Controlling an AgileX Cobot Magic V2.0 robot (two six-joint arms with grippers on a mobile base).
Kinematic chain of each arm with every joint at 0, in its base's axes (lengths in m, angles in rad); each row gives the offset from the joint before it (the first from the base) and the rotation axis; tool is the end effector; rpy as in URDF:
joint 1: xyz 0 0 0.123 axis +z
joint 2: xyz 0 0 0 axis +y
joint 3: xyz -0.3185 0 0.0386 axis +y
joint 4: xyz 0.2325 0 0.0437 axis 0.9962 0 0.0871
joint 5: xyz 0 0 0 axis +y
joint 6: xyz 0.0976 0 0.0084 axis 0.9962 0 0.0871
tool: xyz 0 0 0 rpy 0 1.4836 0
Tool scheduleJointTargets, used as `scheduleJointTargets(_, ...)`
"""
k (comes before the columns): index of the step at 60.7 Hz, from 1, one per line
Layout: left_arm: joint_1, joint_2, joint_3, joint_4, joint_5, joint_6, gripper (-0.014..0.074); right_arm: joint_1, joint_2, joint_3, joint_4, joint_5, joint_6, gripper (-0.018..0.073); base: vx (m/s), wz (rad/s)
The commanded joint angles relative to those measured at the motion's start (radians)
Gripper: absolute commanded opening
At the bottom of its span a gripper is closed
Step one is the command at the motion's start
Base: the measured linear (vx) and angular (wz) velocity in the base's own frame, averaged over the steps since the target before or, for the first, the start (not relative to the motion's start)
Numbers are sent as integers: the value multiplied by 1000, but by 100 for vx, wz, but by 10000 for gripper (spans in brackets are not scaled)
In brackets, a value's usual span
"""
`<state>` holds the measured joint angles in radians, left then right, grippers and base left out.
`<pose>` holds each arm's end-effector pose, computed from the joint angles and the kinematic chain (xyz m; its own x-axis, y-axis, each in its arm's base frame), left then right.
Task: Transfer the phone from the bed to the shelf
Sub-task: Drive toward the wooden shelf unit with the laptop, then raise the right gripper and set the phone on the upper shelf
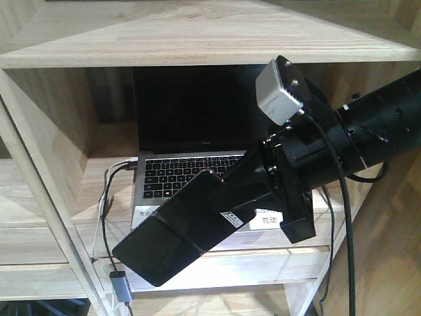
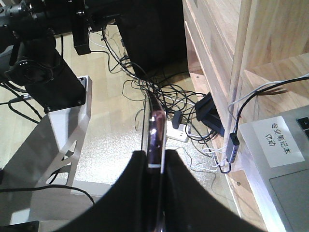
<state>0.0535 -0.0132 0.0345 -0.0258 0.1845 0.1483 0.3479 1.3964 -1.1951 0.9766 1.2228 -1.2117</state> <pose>0.0117 0.0002 0.1844 -0.1232 0.1162 -0.9856 -0.0339 0.9920 0.1212 0.2057 0.1558 0.3847 -0.2539 -0.5440 -0.7997 -0.9672 0.1399 0.2119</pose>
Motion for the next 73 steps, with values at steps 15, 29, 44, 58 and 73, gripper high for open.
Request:
scheduleJointTargets(15, -6, -14, -22, -9, -73, -6, 1, -1, -35, -28, 79, 63, 0, -2, 0, 0)
scheduleJointTargets(29, -6, -14, -22, -9, -73, -6, 1, -1, -35, -28, 81, 63, 0, -2, 0, 0)
scheduleJointTargets(44, -6, -14, -22, -9, -73, -6, 1, -1, -35, -28, 83, 63, 0, -2, 0, 0)
scheduleJointTargets(58, -6, -14, -22, -9, -73, -6, 1, -1, -36, -28, 85, 62, 17, -2, 0, 0)
scheduleJointTargets(73, -6, -14, -22, -9, -73, -6, 1, -1, -42, -39, 150, 63, 26, -2, 0, 0)
